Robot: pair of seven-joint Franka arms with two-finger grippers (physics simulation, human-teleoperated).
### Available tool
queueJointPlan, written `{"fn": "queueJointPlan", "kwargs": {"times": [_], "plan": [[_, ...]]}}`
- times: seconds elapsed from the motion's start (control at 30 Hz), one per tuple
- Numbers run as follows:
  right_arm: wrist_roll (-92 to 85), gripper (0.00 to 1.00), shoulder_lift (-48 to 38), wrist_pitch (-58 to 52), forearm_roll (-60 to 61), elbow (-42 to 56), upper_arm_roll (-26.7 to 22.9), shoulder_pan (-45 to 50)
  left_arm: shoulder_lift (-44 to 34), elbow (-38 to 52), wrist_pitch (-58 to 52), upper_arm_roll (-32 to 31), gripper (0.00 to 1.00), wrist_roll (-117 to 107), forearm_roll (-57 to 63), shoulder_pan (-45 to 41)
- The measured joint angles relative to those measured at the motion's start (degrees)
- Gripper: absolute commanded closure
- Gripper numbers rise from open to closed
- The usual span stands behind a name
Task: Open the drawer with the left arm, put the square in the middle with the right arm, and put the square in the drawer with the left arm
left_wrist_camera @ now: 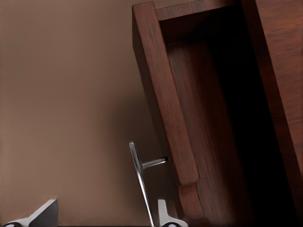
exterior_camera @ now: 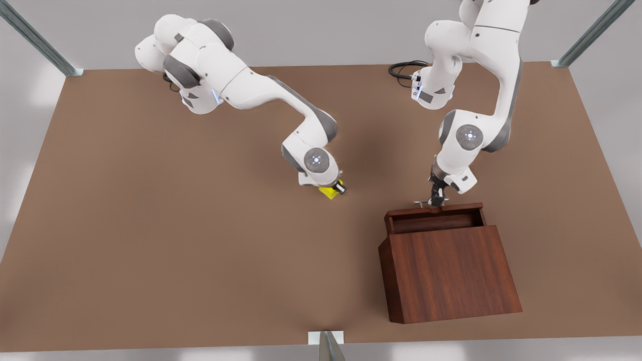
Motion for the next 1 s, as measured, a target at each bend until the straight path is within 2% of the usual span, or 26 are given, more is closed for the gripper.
{"fn": "queueJointPlan", "kwargs": {"times": [0.03,0.17,0.23,0.27,0.5,0.6,0.67,0.73,0.83,0.9,1.0], "plan": [[-4.81,0.48,-1.43,0.53,2.08,-3.44,-0.05,-0.79,0.00,0.00,-0.11,0.00,0.00,-0.34,0.01,-0.12],[-5.55,0.45,-0.74,2.96,2.49,-6.10,-0.08,-1.69,0.00,0.00,-0.62,0.00,0.00,-0.66,0.04,-0.57],[-5.20,0.05,-0.83,2.93,2.37,-6.63,-0.17,-1.82,-0.51,0.00,-1.34,0.00,0.00,-0.73,0.05,-0.35],[-5.04,0.03,-0.64,2.88,2.34,-6.63,-0.17,-1.78,-0.75,0.00,-1.91,0.00,0.00,-0.73,0.05,-0.26],[1.79,0.00,-1.39,2.53,6.09,-6.62,-0.61,-1.90,-1.15,0.00,-3.28,0.00,0.00,-0.90,0.05,-0.38],[-1.04,0.00,-5.56,1.04,5.84,-6.55,-0.68,-4.15,-1.12,0.00,-3.27,0.00,0.00,-0.98,0.03,-0.65],[-10.22,0.00,-11.07,-7.40,4.62,-5.95,-0.77,-10.70,-1.14,0.00,-3.43,0.00,0.00,-1.41,0.01,-0.64],[-22.58,0.00,-16.46,-16.68,-4.89,-5.24,-0.78,-18.22,-1.23,0.00,-3.80,0.00,0.00,-1.43,-0.02,-0.77],[-53.36,0.00,-18.08,-19.33,-5.74,-1.67,-0.64,-33.68,-1.28,0.00,-4.24,0.00,0.00,-1.61,-0.03,-1.15],[-61.89,0.00,-22.88,-22.18,-13.00,-1.44,-0.82,-33.97,-1.57,0.00,-4.92,0.00,0.00,-2.10,-0.03,-1.21],[-71.31,0.00,-31.60,-26.69,-12.92,-4.69,-1.04,-38.77,-2.10,0.00,-5.73,0.00,0.00,-2.57,-0.06,-1.80]]}}
